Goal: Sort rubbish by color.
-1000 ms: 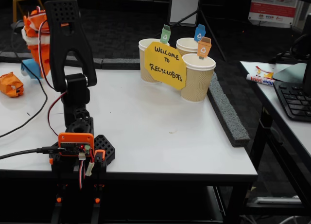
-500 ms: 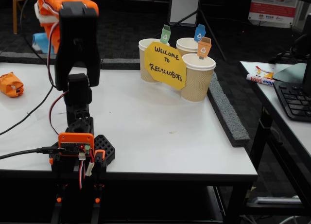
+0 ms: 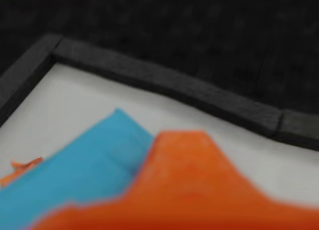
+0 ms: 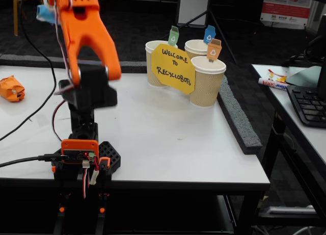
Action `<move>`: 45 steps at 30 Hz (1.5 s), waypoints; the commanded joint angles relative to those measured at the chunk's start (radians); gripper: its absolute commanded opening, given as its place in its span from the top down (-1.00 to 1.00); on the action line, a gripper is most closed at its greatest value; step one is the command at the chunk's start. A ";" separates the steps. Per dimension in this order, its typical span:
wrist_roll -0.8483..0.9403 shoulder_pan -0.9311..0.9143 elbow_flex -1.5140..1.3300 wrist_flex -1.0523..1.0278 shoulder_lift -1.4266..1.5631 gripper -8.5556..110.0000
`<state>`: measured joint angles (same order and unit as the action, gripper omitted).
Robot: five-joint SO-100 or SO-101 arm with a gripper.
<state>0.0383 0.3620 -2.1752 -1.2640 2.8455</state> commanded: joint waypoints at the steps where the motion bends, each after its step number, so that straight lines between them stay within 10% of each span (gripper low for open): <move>1: 0.018 -0.052 0.051 -0.048 0.126 0.85; 18: 0.018 -0.155 0.083 -0.201 0.379 0.85; 45: 0.014 -0.919 0.172 -0.268 0.380 0.85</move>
<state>0.0383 -0.4801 -2.0923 -1.5355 3.2244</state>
